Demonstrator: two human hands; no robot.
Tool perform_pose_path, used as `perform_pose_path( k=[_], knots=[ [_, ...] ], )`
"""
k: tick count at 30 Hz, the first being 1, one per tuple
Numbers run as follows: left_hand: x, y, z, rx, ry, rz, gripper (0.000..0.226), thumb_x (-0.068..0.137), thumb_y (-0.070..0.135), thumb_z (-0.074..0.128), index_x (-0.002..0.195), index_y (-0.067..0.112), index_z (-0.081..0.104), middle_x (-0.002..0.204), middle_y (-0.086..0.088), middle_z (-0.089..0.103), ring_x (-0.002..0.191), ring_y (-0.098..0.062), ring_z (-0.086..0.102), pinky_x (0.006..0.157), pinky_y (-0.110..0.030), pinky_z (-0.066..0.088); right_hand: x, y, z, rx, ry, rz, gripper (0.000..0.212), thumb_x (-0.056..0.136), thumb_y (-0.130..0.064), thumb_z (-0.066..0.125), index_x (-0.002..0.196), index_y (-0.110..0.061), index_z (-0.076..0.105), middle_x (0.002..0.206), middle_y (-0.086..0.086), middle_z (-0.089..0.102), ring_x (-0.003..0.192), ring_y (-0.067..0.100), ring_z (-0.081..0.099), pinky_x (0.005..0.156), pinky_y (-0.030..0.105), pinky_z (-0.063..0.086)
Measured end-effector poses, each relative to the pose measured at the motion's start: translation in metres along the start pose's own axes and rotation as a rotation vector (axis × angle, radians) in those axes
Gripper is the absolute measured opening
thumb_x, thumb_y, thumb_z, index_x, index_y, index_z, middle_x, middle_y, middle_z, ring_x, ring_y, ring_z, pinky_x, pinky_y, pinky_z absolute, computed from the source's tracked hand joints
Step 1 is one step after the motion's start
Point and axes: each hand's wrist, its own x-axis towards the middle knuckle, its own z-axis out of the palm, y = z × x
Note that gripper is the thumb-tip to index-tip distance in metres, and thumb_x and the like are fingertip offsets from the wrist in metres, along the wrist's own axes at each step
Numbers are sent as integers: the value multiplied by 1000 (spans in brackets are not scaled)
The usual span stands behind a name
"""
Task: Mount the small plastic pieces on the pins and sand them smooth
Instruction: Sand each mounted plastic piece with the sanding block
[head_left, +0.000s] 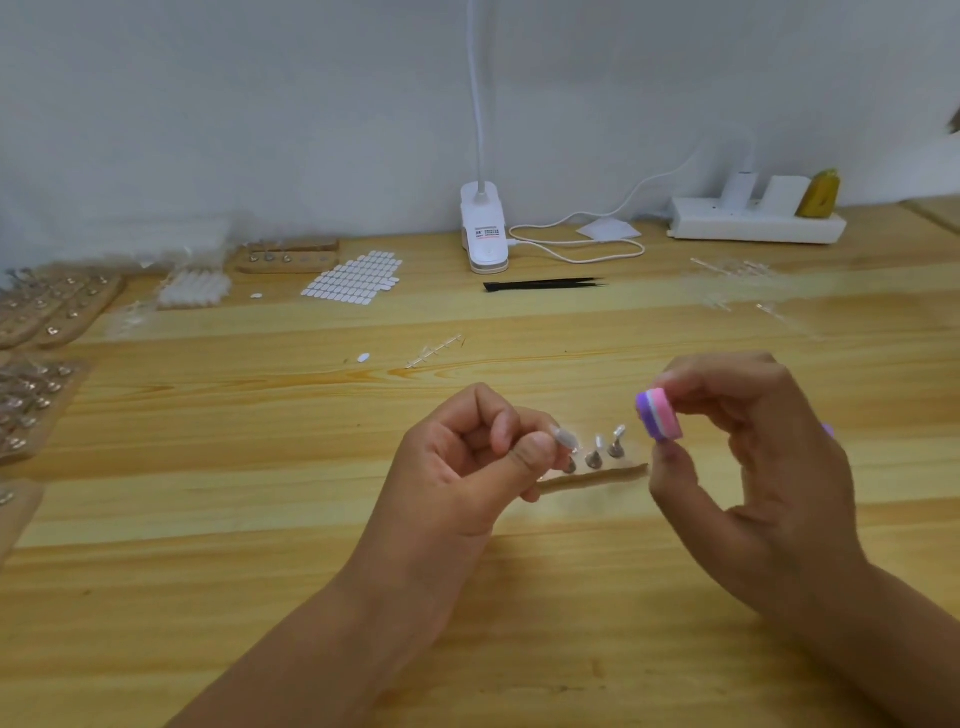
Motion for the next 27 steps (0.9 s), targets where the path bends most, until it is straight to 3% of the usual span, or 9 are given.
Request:
perform_pose_path(
  k=[5, 9, 13, 15, 17, 23, 27],
  knots=[
    [0, 2, 3, 74, 41, 46, 28, 80, 1, 66, 66, 14, 45, 75, -5, 66, 66, -9, 60, 66, -20, 49, -1, -1, 4, -67, -124, -131, 26, 90, -6, 59, 115, -13, 59, 108, -3, 58, 104, 11, 60, 92, 17, 45],
    [0, 1, 1, 131, 53, 75, 32, 83, -7, 67, 68, 10, 44, 76, -6, 66, 72, -10, 66, 67, -19, 50, -2, -3, 2, 48, -136, 10, 25, 85, -5, 51, 107, -16, 56, 105, -1, 60, 104, 16, 62, 89, 25, 48],
    [0, -1, 0, 163, 32, 93, 28, 82, 0, 67, 67, 15, 48, 79, -6, 68, 78, -11, 65, 69, -20, 50, -6, -8, -4, 306, -123, 259, 30, 73, -15, 37, 95, -32, 50, 80, -7, 54, 69, 13, 49, 64, 25, 40],
    [-1, -2, 0, 188, 16, 107, 29, 83, 1, 67, 67, 17, 49, 79, -5, 68, 79, -11, 64, 71, -21, 51, -7, -11, -8, 346, -145, 297, 31, 71, -18, 36, 93, -34, 51, 71, -3, 49, 61, 20, 40, 55, 34, 35],
    [-1, -3, 0, 225, 8, 128, 30, 84, 2, 67, 67, 19, 49, 79, -5, 69, 81, -12, 64, 72, -24, 53, -4, -14, -8, 286, -197, 272, 25, 76, -18, 39, 94, -28, 52, 71, -2, 48, 59, 22, 39, 53, 37, 35],
    [-2, -1, 3, 294, -8, 171, 28, 83, 15, 70, 67, 23, 48, 82, -7, 71, 82, -17, 66, 79, -47, 54, -2, -17, 2, 63, -225, 175, 8, 91, -27, 59, 98, -24, 63, 67, -13, 52, 55, 5, 47, 52, 13, 37],
    [-4, 1, 3, 360, 11, 200, 30, 84, 6, 70, 67, 17, 48, 81, -7, 71, 81, -18, 67, 77, -46, 54, -2, -17, 3, 11, -203, 137, 7, 91, -26, 62, 97, -26, 66, 61, -11, 52, 53, 11, 51, 51, 19, 40]
  ],
)
